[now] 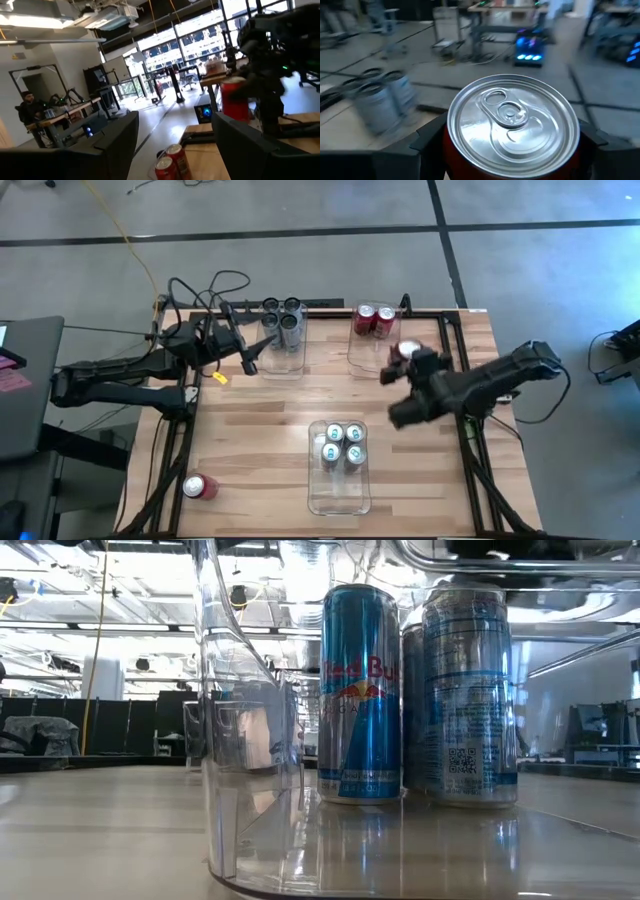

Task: Sort soda cans
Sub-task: Put the right red soda can into the top right transparent bin

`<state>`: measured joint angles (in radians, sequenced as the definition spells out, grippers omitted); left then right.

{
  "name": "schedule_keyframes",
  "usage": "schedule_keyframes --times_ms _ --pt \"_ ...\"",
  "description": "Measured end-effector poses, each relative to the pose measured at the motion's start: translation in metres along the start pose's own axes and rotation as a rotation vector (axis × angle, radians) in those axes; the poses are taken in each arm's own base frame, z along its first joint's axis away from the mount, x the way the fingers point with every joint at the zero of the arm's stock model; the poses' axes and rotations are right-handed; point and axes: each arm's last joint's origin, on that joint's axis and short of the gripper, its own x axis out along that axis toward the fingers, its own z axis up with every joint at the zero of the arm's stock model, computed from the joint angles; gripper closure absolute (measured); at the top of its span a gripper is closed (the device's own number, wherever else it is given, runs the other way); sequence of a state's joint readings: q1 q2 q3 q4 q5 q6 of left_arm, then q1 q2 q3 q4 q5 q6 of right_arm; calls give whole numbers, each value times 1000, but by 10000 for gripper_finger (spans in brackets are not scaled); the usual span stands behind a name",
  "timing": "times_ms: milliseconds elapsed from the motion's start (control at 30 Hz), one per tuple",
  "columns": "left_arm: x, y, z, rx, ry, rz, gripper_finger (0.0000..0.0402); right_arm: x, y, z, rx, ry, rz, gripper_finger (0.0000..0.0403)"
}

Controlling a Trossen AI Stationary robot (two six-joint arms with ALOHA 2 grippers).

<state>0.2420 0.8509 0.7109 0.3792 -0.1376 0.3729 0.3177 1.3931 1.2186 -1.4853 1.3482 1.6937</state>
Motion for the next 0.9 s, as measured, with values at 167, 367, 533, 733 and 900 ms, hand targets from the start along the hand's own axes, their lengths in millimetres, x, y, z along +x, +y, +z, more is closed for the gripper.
schedule_keyframes --times_ms 167,367,533,733,900 --pt "0 0 0 5 5 0 153 37 8 9 -76 -12 -119 110" --pt "0 0 -1 5 11 -2 153 80 33 10 -180 55 -157 110" --pt "0 -1 -2 5 23 -7 153 104 52 13 -220 100 -89 110" --pt "0 -1 -3 12 30 -9 153 126 57 24 -194 130 12 110" --pt "0 -1 -3 27 36 -12 153 146 50 22 -192 176 54 110"
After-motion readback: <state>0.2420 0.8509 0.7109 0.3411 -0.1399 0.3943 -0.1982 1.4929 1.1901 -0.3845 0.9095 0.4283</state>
